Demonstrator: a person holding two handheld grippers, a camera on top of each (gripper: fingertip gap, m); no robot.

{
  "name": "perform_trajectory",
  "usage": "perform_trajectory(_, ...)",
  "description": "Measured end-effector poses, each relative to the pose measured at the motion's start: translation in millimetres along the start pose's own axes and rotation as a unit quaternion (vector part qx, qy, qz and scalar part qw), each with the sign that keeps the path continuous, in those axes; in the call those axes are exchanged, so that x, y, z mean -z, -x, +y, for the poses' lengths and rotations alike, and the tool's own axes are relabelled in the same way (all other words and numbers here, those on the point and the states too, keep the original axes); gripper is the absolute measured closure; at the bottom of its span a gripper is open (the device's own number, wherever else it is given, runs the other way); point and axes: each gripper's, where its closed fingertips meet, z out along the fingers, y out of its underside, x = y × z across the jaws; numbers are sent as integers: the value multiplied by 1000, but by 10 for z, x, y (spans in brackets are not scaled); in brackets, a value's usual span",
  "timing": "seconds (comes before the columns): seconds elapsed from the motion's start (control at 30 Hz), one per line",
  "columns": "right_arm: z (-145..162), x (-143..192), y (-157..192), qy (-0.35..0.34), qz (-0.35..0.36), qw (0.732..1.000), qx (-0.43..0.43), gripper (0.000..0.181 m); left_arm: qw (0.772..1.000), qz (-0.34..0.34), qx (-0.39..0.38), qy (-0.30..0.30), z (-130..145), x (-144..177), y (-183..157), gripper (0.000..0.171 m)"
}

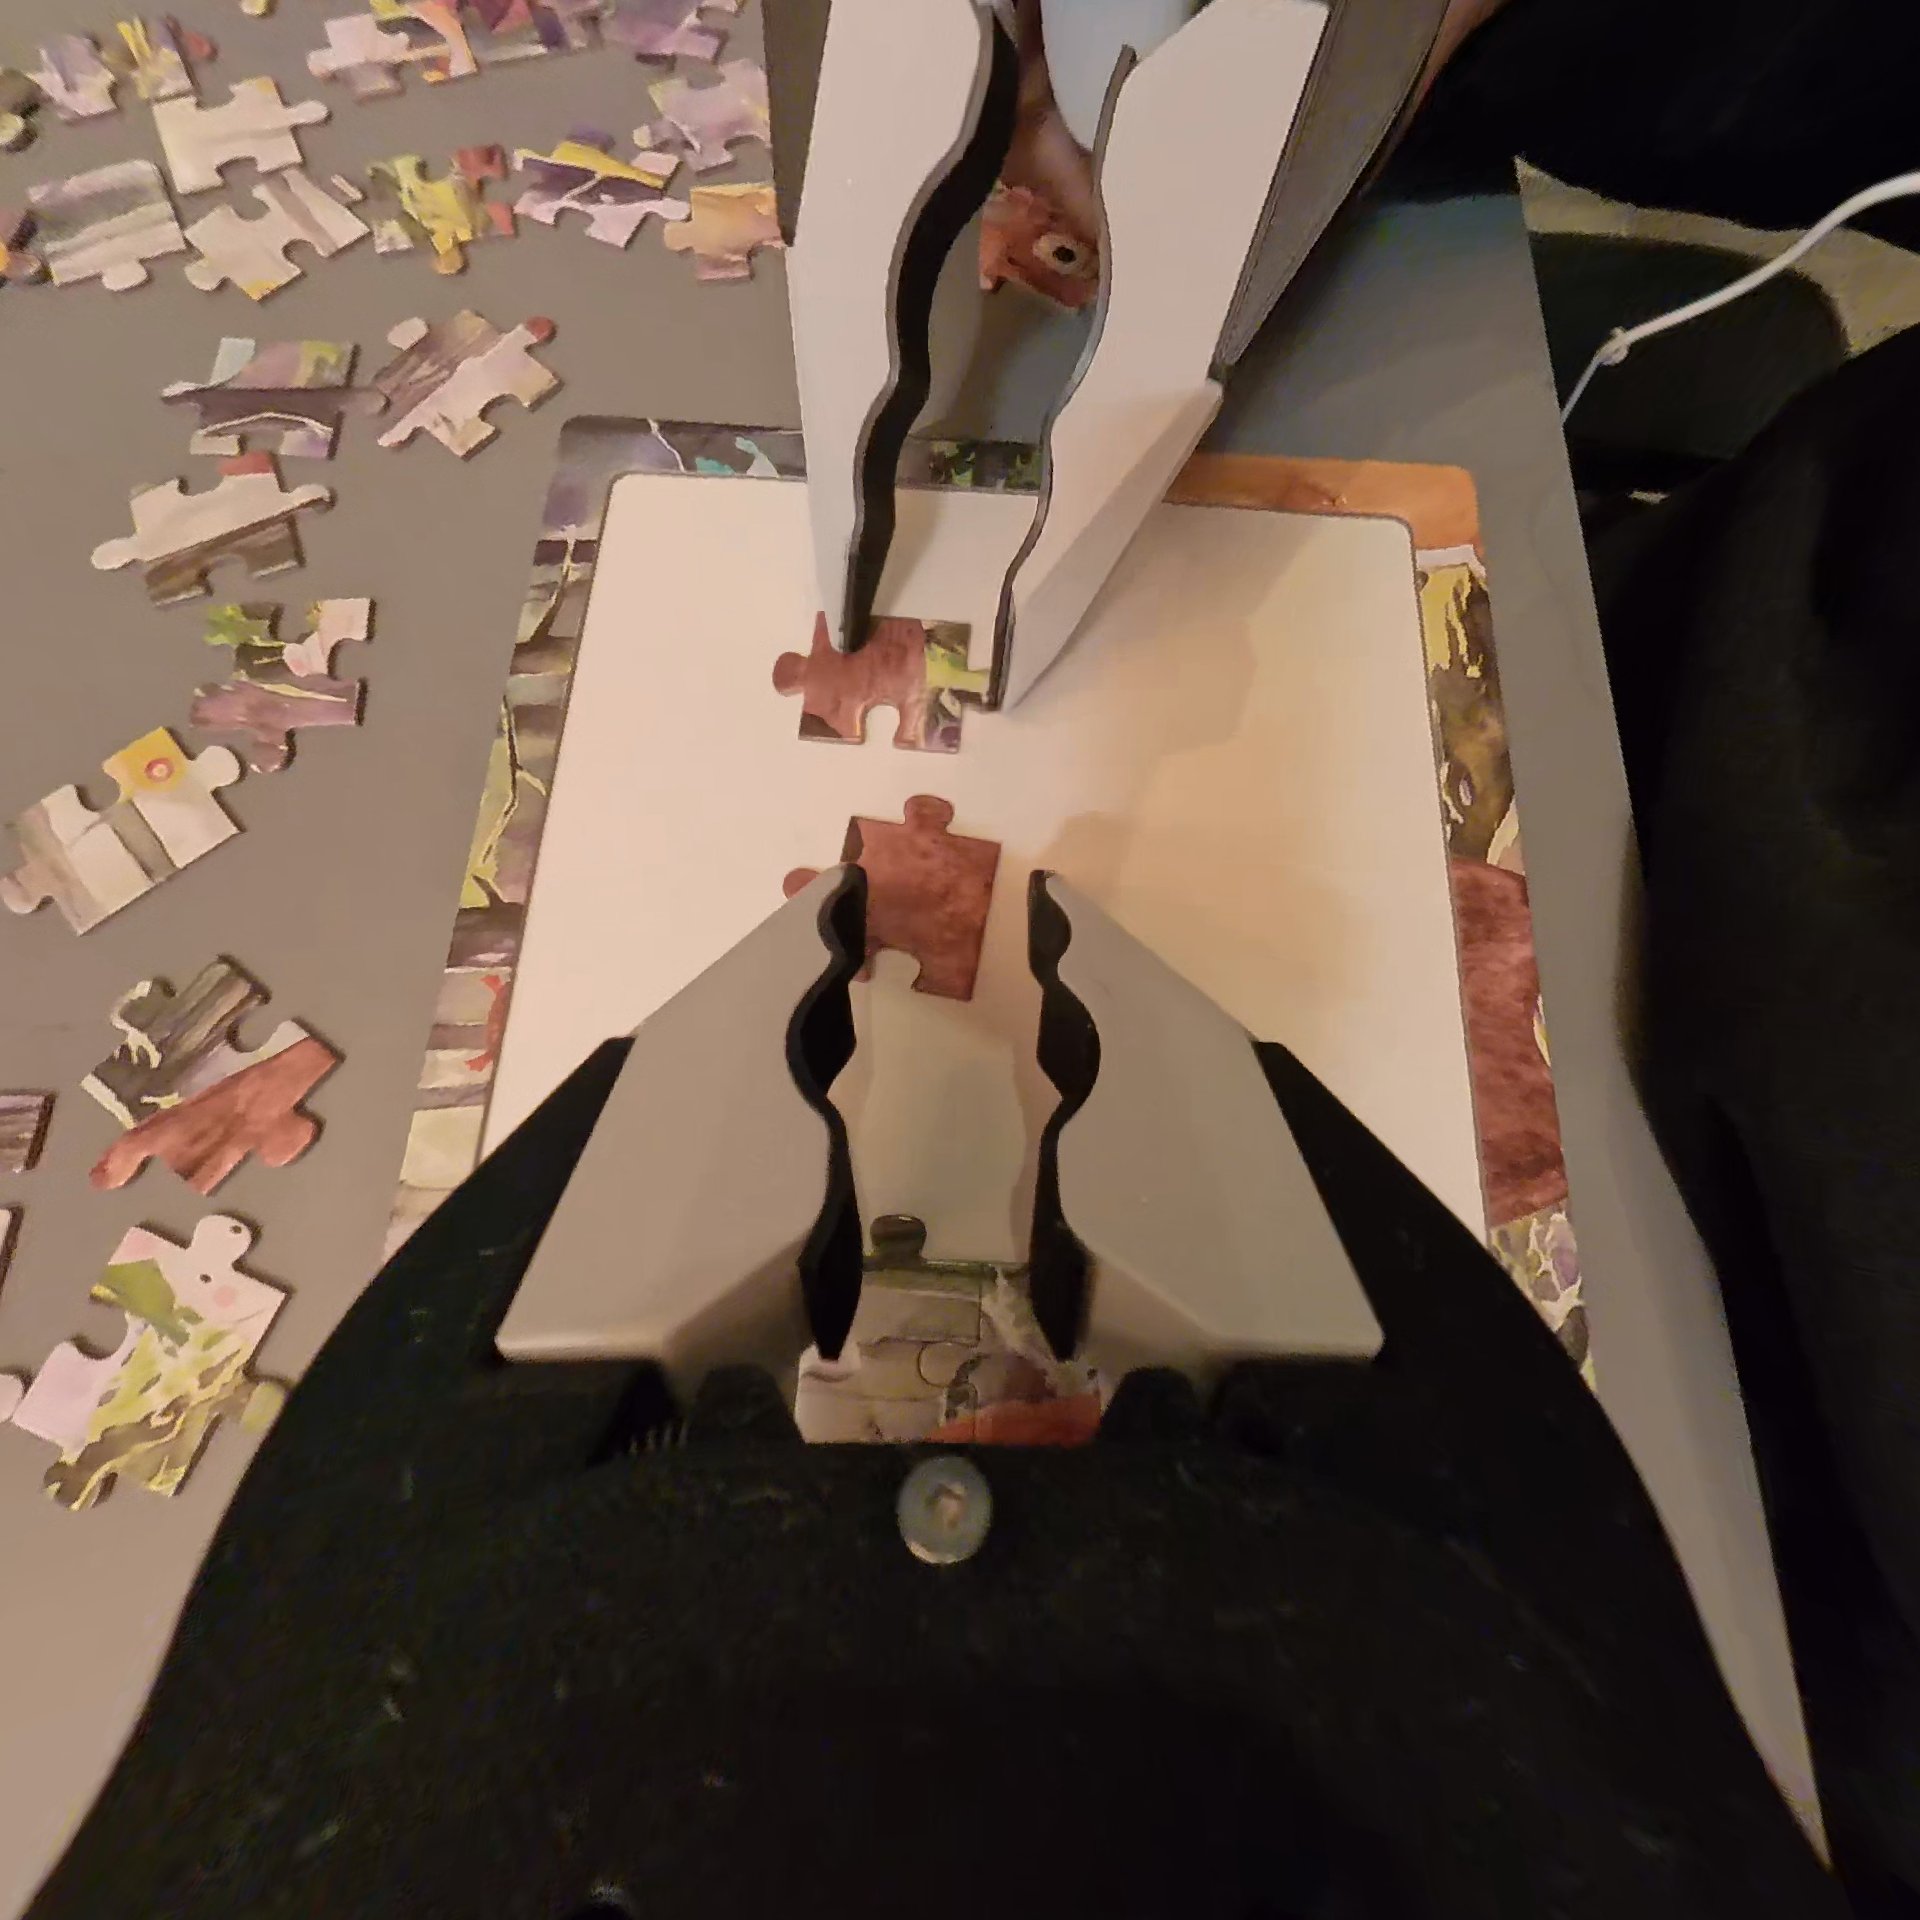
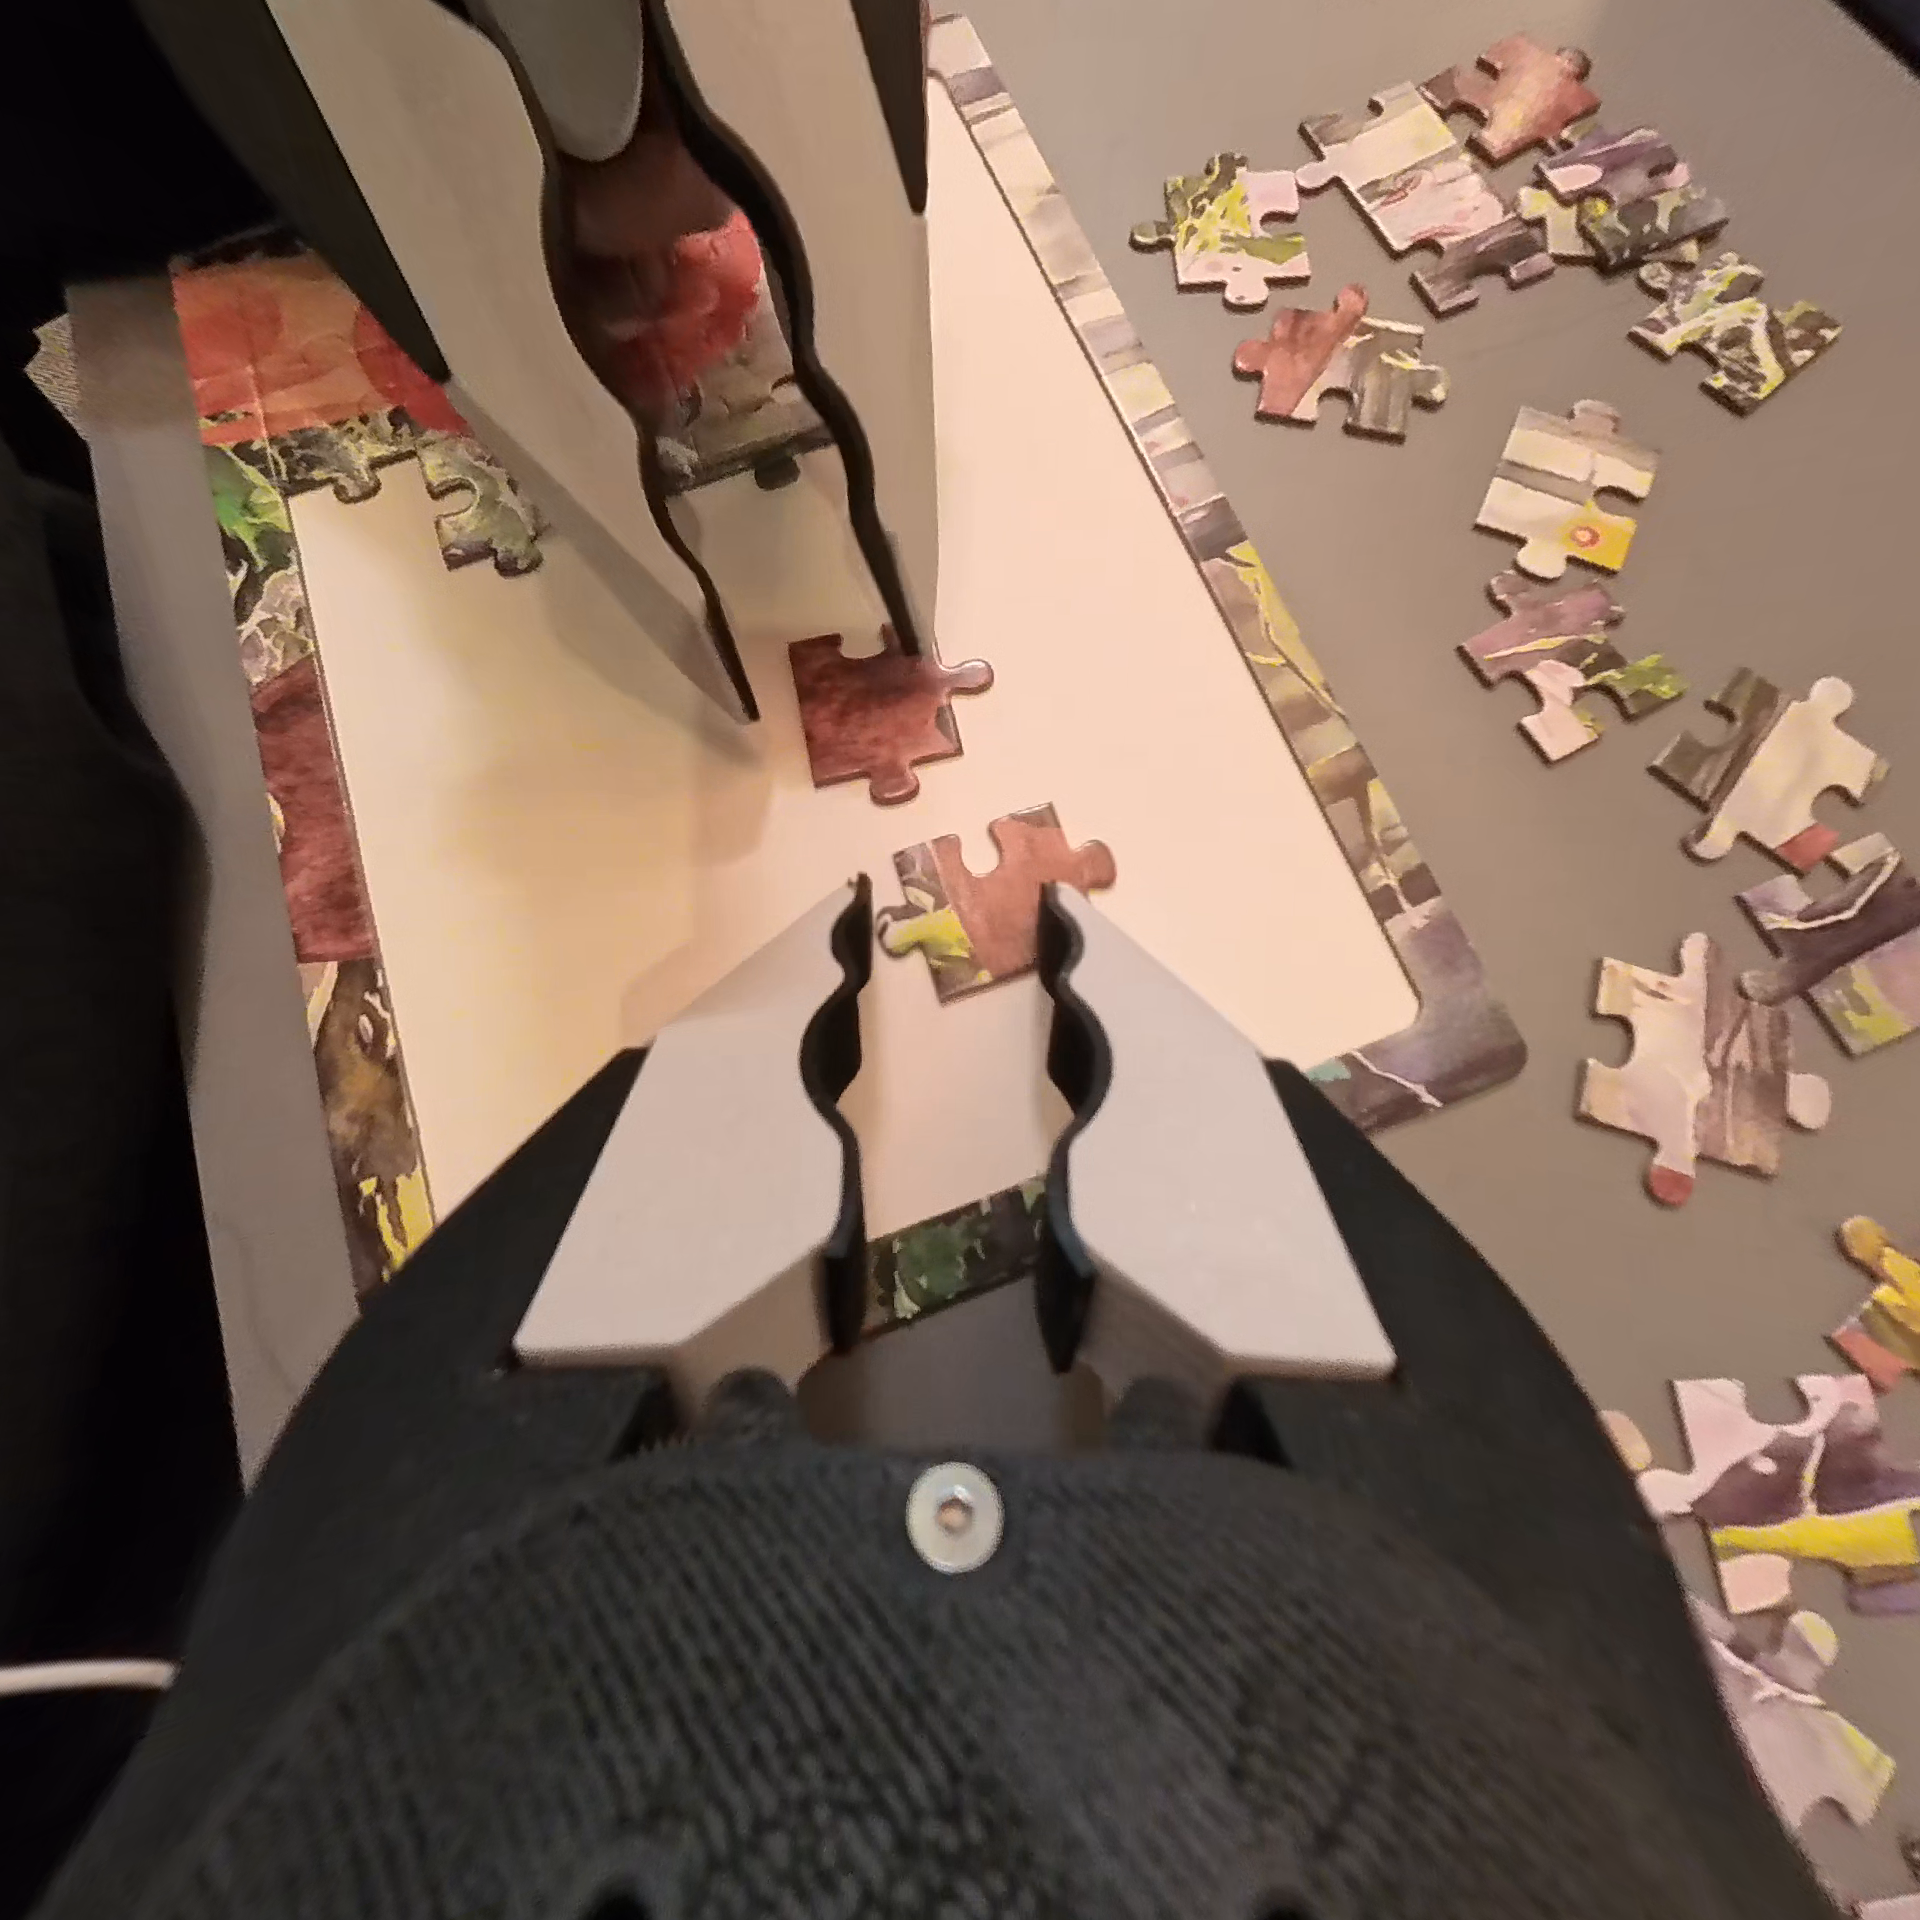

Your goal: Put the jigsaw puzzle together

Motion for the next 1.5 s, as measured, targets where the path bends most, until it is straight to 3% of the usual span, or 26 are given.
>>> perform_trajectory(0.3,52,20,-83,10,20,1000,-2,144,998,-54,-8,37,119,10,108,135)
perform_trajectory(0.7,105,59,-170,15,32,999,-14,144,988,-129,81,4,105,187,478,143)
perform_trajectory(0.8,103,59,-169,13,31,999,-15,144,987,-88,135,-23,-14,150,313,128)
perform_trajectory(0.83,103,60,-168,12,31,999,-15,143,982,-91,162,-23,-28,131,286,116)
perform_trajectory(0.93,103,59,-168,11,33,999,-14,143,969,-130,210,-27,-57,94,237,110)
perform_trajectory(1.1,98,55,-166,2,33,999,-14,143,961,-198,189,26,41,8,212,113)
perform_trajectory(1.33,96,56,-153,-10,36,999,-7,147,966,-183,174,53,97,-51,234,133)
perform_trajectory(1.5,95,57,-145,-17,32,999,-6,147,978,-149,128,66,82,-67,236,133)
